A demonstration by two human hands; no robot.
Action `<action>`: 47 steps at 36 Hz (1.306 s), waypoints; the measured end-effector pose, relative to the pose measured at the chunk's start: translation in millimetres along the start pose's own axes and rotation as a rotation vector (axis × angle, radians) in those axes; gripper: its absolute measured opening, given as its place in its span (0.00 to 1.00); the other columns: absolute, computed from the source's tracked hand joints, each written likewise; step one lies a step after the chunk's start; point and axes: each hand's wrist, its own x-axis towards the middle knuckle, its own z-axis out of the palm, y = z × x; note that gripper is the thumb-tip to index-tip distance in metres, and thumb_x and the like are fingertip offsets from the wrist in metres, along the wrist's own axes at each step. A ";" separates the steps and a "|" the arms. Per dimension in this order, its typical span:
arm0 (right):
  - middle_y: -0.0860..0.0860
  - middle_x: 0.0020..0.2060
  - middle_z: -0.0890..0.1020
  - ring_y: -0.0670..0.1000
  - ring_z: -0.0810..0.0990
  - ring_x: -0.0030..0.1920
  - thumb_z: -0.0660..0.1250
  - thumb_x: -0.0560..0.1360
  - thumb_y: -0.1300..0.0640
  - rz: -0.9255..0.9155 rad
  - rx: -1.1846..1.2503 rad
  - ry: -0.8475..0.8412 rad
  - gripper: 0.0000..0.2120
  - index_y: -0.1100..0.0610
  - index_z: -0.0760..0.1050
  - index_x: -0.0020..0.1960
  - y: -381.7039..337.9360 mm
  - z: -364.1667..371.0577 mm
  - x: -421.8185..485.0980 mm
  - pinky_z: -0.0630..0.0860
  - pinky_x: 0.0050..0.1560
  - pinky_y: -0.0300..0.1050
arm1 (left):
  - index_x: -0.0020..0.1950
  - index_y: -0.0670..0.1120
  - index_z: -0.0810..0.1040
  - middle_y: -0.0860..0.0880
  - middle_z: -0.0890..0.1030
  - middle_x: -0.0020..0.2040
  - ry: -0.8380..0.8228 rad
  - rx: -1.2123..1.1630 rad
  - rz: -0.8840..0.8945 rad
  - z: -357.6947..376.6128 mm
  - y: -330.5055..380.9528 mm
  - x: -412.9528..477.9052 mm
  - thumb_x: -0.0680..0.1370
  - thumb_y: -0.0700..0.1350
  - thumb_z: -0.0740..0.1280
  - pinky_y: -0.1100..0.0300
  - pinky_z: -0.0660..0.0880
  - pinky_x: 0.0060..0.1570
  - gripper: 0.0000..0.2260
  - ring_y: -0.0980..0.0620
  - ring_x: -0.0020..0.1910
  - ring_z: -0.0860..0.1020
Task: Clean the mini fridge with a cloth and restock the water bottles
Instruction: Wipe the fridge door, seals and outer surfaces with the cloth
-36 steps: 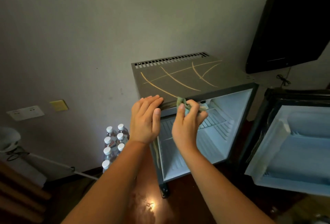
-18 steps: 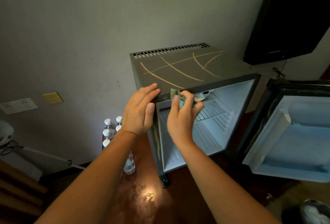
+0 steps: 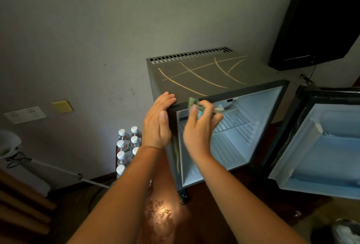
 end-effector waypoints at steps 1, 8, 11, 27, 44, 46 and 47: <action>0.52 0.62 0.62 0.56 0.73 0.57 0.60 0.83 0.47 0.053 0.016 0.036 0.06 0.41 0.66 0.59 1.7 -4.2 7.8 0.73 0.45 0.35 | 0.67 0.43 0.78 0.56 0.76 0.70 0.002 -0.005 -0.009 0.2 1.7 -0.4 0.87 0.52 0.45 0.55 0.65 0.73 0.25 0.49 0.74 0.71; 0.53 0.61 0.63 0.55 0.72 0.56 0.60 0.83 0.48 0.045 -0.014 0.068 0.06 0.44 0.66 0.60 -1.0 -4.2 11.3 0.75 0.50 0.45 | 0.66 0.42 0.78 0.50 0.78 0.68 0.018 -0.049 -0.074 6.7 11.5 -1.5 0.87 0.54 0.45 0.53 0.66 0.73 0.27 0.49 0.74 0.71; 0.50 0.58 0.63 0.52 0.69 0.54 0.61 0.83 0.49 -0.127 -0.082 -0.081 0.08 0.44 0.66 0.61 -1.2 7.2 -17.2 0.70 0.54 0.45 | 0.67 0.43 0.78 0.53 0.77 0.68 0.018 -0.060 -0.068 6.8 7.1 -2.5 0.87 0.54 0.45 0.53 0.66 0.73 0.26 0.49 0.74 0.71; 0.52 0.58 0.65 0.58 0.74 0.56 0.63 0.82 0.49 -0.174 -0.065 -0.245 0.11 0.45 0.68 0.63 12.3 8.7 -33.7 0.75 0.58 0.61 | 0.78 0.46 0.67 0.46 0.65 0.79 -0.109 -0.011 -0.144 -15.1 16.3 -24.2 0.86 0.44 0.53 0.56 0.61 0.77 0.19 0.53 0.79 0.63; 0.53 0.59 0.65 0.55 0.73 0.56 0.63 0.82 0.47 -0.200 -0.044 -0.187 0.09 0.45 0.67 0.60 48.0 19.4 -47.3 0.76 0.56 0.52 | 0.80 0.42 0.62 0.47 0.66 0.79 -0.122 -0.078 -0.414 -10.0 12.0 -61.2 0.87 0.44 0.54 0.55 0.62 0.77 0.20 0.55 0.77 0.64; 0.55 0.60 0.66 0.57 0.74 0.57 0.64 0.82 0.49 -0.167 -0.051 -0.240 0.10 0.49 0.69 0.61 64.1 14.6 -54.5 0.76 0.58 0.57 | 0.80 0.43 0.62 0.48 0.67 0.78 -0.114 -0.090 -0.459 -6.9 12.6 -65.5 0.87 0.44 0.55 0.61 0.63 0.76 0.21 0.58 0.76 0.65; 0.56 0.60 0.66 0.58 0.74 0.58 0.65 0.82 0.50 -0.147 -0.067 -0.273 0.10 0.51 0.70 0.61 72.3 11.8 -57.8 0.76 0.59 0.59 | 0.80 0.43 0.62 0.49 0.67 0.78 -0.108 -0.097 -0.469 -5.2 13.0 -65.4 0.87 0.44 0.56 0.66 0.64 0.73 0.21 0.61 0.74 0.66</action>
